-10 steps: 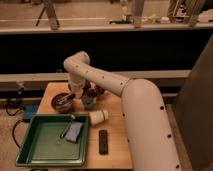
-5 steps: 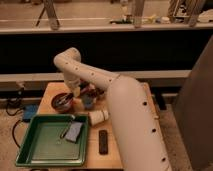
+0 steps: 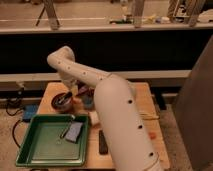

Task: Wipe red bowl with brush

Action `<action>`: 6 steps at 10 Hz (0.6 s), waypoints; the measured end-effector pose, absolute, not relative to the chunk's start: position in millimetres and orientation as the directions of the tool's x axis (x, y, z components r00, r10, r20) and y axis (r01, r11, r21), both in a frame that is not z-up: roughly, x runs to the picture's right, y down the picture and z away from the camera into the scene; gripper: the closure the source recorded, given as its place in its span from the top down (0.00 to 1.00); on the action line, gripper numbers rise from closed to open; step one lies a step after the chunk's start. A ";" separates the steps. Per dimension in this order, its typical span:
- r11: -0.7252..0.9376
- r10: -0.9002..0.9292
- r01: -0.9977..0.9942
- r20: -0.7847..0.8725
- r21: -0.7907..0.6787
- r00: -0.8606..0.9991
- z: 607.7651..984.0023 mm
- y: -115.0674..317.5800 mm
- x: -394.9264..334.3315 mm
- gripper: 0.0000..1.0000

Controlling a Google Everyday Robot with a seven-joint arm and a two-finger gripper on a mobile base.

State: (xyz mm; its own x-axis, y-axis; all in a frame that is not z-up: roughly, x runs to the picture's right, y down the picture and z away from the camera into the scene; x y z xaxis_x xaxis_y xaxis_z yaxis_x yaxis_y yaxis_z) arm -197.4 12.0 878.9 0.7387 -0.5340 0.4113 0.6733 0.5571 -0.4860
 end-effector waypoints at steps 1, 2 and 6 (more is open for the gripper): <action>0.550 -0.542 0.676 0.405 -0.491 0.736 881.2 9.3 -200.1 0.00; 0.547 -0.545 0.676 0.403 -0.493 0.735 882.7 7.6 -201.9 0.00; 0.572 -0.516 0.630 0.366 -0.525 0.774 889.2 -0.6 -188.2 0.00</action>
State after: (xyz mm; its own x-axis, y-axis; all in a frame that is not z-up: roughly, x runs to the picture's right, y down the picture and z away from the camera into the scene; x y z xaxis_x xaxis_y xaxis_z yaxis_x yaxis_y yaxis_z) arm -188.2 -0.6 889.2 0.7740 -0.5165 0.3662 0.6302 0.5725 -0.5245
